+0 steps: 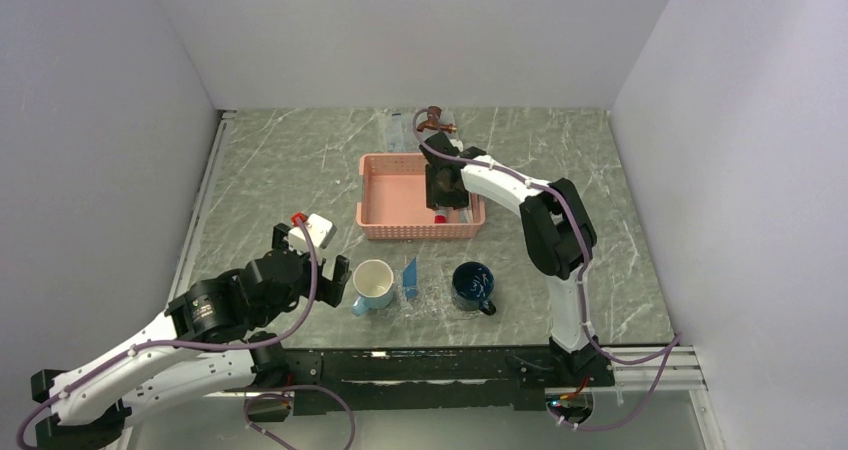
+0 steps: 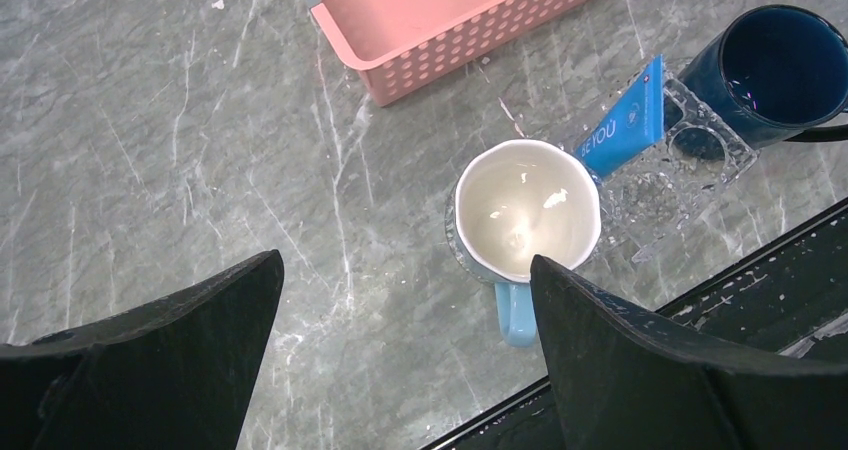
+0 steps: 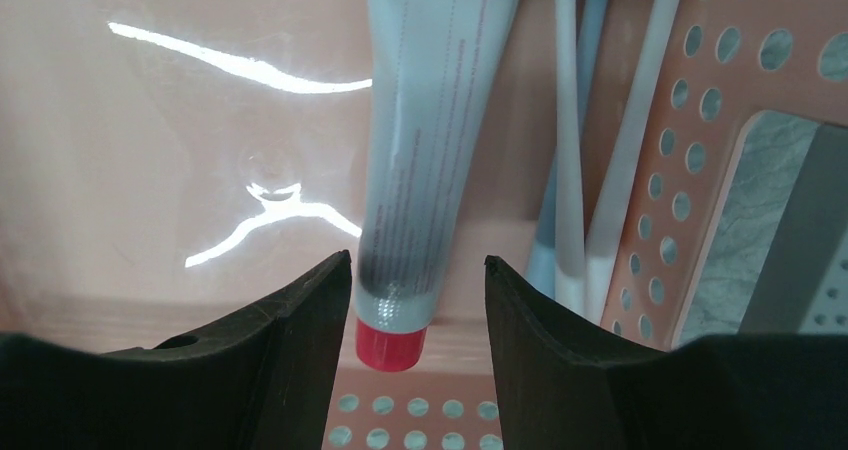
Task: Prepare toiletry sets of a toothbrush and toothpaste on the tray
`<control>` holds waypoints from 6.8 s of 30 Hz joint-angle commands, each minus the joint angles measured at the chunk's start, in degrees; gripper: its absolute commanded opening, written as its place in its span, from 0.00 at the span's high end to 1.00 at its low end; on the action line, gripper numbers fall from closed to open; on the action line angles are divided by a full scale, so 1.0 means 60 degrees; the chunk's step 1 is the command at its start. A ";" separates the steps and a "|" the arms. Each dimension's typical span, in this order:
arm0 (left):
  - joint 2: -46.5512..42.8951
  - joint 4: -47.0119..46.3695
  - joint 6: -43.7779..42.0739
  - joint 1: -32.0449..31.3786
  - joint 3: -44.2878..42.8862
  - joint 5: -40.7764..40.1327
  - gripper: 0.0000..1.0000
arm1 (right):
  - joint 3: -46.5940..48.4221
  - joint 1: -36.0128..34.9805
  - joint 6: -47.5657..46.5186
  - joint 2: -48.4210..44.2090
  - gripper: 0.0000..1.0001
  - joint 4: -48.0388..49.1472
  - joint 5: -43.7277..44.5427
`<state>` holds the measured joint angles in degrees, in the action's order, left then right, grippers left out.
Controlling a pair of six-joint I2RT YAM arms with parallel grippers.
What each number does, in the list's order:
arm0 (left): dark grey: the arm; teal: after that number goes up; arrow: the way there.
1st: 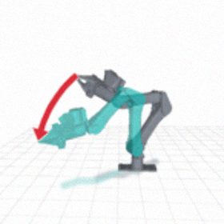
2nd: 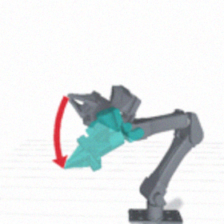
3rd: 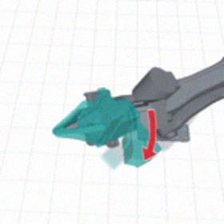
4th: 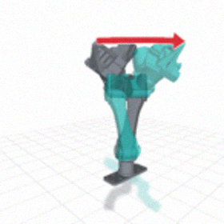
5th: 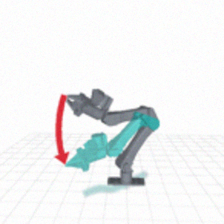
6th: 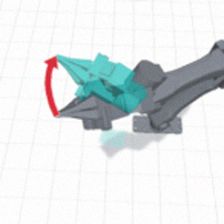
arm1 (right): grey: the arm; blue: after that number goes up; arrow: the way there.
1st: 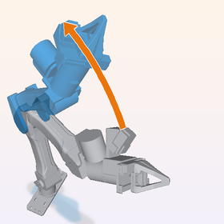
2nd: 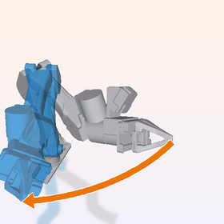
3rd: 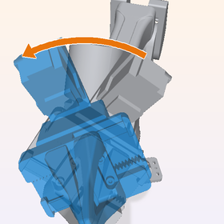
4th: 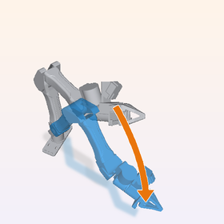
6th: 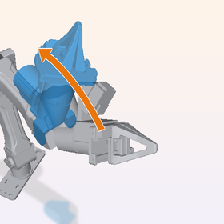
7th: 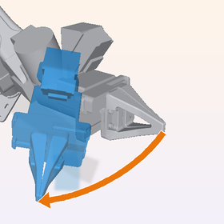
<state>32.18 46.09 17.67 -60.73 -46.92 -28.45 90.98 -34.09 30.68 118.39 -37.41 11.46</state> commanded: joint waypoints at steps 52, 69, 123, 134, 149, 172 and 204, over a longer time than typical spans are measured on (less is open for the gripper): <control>0.0569 -0.2266 0.1237 0.0190 -0.1596 0.2746 0.01 | -0.5027 -0.0038 0.0703 -0.8089 0.67 0.7376 -0.4561; 0.1527 -0.5255 0.3715 0.0197 -0.1360 0.5107 0.01 | -0.6907 -0.1247 0.2918 -1.0602 0.67 1.0194 -0.5873; 0.1610 -0.9241 0.6013 0.0613 -0.0129 0.7761 0.55 | -0.8023 -0.4232 0.3565 -1.1521 0.69 1.1934 -0.2697; 0.1390 -0.8725 0.5617 0.0628 -0.0229 0.7431 1.00 | -0.7830 -0.4305 0.3079 -1.1660 0.61 1.1037 -0.2510; 0.0759 -0.5886 0.4275 0.0628 -0.0486 0.6488 1.00 | -0.6866 -0.4297 0.1337 -1.2402 0.30 0.7579 -0.1620; 0.1452 0.0522 -0.0030 0.0629 -0.2541 0.5278 1.00 | -0.1907 -0.1849 0.0261 -0.9636 0.30 0.0888 -0.4176; 0.2282 0.2578 -0.1625 0.0565 -0.3453 0.4024 1.00 | -0.3408 -0.0924 0.2726 -0.6984 0.35 0.2996 -0.9552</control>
<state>47.05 63.42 9.61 -56.97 -64.95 -1.54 70.52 -39.81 43.70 75.02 -24.03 -44.07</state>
